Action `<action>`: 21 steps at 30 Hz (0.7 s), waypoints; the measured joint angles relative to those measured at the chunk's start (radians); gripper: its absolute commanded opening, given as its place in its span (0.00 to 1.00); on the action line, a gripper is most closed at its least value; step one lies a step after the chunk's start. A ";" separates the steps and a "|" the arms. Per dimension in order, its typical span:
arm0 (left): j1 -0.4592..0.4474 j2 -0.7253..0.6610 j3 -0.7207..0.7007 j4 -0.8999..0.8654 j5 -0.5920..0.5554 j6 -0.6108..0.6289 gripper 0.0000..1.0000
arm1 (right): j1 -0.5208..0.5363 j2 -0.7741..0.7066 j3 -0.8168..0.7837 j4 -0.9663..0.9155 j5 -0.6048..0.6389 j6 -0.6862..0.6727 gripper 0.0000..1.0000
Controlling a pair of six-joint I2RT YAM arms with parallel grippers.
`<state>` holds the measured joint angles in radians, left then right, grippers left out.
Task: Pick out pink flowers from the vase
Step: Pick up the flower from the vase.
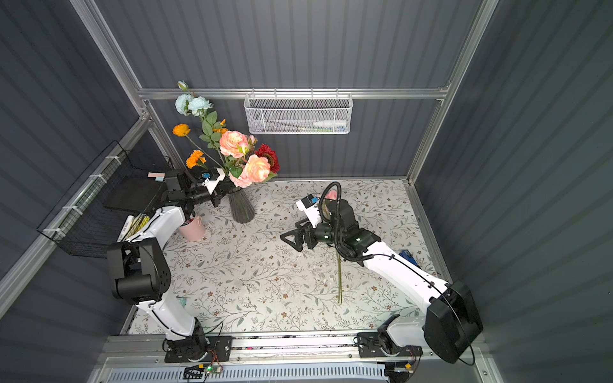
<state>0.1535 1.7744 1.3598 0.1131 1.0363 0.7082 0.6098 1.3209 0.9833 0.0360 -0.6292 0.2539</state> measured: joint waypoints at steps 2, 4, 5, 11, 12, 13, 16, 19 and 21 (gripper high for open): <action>0.000 -0.010 0.000 -0.003 -0.006 -0.001 0.00 | 0.000 0.000 0.000 0.000 0.000 0.000 0.99; 0.000 -0.025 -0.001 -0.003 -0.013 -0.003 0.00 | 0.000 0.000 0.000 0.001 0.000 0.001 0.99; 0.000 -0.034 -0.002 -0.002 -0.016 -0.006 0.00 | 0.000 0.000 0.000 0.001 0.000 0.001 0.99; 0.000 -0.096 -0.009 0.008 -0.041 -0.050 0.00 | 0.001 0.000 0.000 0.000 0.002 0.008 0.99; 0.000 -0.105 -0.009 0.010 -0.047 -0.059 0.00 | 0.001 0.000 0.000 0.000 0.004 0.008 0.99; 0.000 -0.114 -0.009 0.012 -0.054 -0.069 0.00 | 0.002 0.000 0.000 0.000 0.005 0.008 0.99; 0.000 -0.137 -0.009 0.021 -0.071 -0.099 0.00 | 0.002 0.000 0.007 -0.004 0.006 0.009 0.99; 0.000 -0.161 -0.010 0.043 -0.091 -0.144 0.00 | 0.002 0.000 0.026 -0.006 0.007 0.011 0.99; 0.000 -0.179 -0.010 0.060 -0.106 -0.179 0.00 | 0.003 0.000 0.035 -0.005 0.007 0.012 0.99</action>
<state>0.1532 1.5955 1.3502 0.1730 0.9298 0.5289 0.6132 1.3209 1.0183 0.0307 -0.6224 0.2657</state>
